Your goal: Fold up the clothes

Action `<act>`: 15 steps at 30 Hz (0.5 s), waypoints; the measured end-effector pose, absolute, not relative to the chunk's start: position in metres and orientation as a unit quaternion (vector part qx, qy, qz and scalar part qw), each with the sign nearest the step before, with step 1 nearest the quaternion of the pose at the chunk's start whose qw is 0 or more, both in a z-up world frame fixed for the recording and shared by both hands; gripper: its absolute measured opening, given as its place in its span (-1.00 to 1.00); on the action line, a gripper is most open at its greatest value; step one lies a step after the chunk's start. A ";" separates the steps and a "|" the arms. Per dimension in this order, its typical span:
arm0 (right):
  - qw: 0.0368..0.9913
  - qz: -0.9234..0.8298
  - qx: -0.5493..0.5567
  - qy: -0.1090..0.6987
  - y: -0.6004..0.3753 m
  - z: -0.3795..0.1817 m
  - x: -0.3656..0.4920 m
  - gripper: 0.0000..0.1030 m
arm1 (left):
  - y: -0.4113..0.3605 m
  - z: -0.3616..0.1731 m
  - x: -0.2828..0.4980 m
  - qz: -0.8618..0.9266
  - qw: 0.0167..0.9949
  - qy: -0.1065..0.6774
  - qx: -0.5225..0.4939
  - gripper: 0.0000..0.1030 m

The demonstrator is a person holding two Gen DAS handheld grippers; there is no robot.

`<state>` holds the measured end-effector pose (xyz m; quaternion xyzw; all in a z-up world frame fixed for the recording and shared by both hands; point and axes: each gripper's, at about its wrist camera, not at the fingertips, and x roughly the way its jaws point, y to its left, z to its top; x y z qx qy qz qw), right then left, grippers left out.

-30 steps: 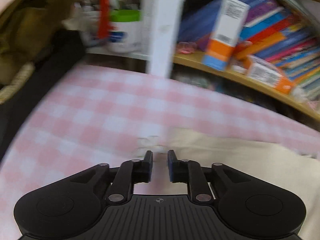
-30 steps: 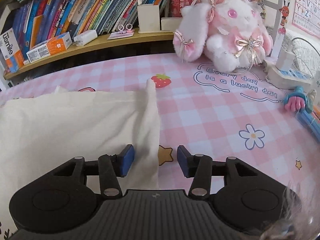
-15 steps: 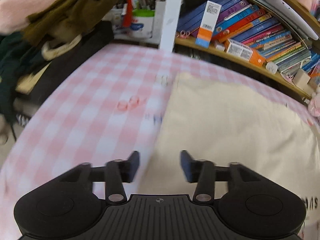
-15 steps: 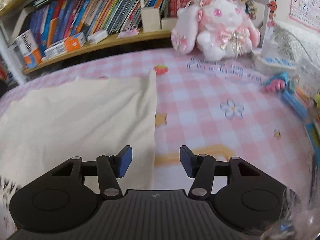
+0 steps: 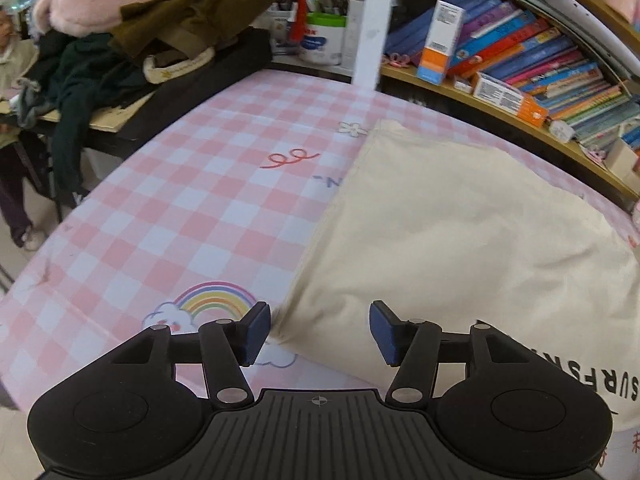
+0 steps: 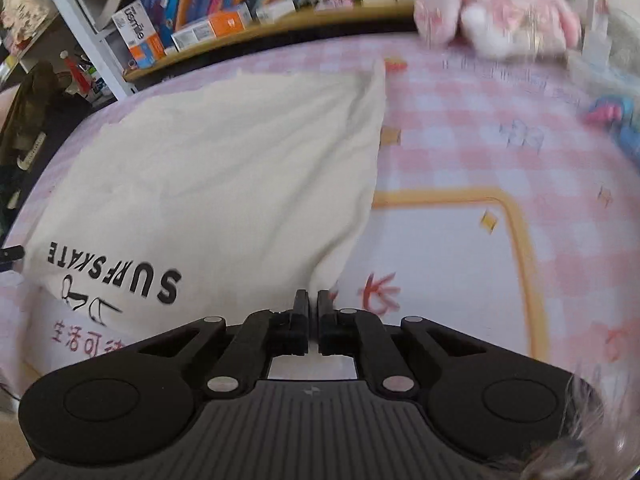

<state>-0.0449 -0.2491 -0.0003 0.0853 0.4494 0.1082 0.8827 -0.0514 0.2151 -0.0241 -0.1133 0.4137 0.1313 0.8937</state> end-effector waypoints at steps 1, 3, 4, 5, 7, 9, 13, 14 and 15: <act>0.893 0.111 0.081 0.429 -0.250 0.009 -0.048 -0.93 | 0.217 -0.022 -0.054 0.139 0.893 0.411 -0.119 0.14; 0.911 0.116 0.074 0.390 -0.251 0.025 -0.053 -0.93 | 0.222 -0.019 -0.058 0.154 0.891 0.405 -0.132 0.20; 0.907 0.115 0.077 0.397 -0.253 0.024 -0.052 -0.93 | 0.225 -0.018 -0.060 0.161 0.890 0.403 -0.141 0.21; 0.904 0.114 0.079 0.404 -0.254 0.022 -0.051 -0.93 | 0.227 -0.017 -0.062 0.166 0.888 0.401 -0.151 0.21; 0.885 0.113 0.078 0.445 -0.256 0.006 -0.046 -0.88 | 0.232 -0.017 -0.066 0.171 0.883 0.401 -0.175 0.21; 0.868 0.102 0.084 0.479 -0.261 -0.012 -0.046 -0.79 | 0.235 -0.018 -0.071 0.171 0.878 0.401 -0.198 0.21; 0.860 0.092 0.156 0.477 -0.285 -0.014 -0.057 -0.38 | 0.246 -0.023 -0.083 0.170 0.858 0.398 -0.277 0.20; 0.851 0.096 0.183 0.482 -0.290 -0.015 -0.057 -0.38 | 0.250 -0.025 -0.085 0.172 0.851 0.395 -0.302 0.20; 0.842 0.099 0.209 0.488 -0.296 -0.016 -0.057 -0.38 | 0.252 -0.027 -0.086 0.172 0.845 0.393 -0.321 0.20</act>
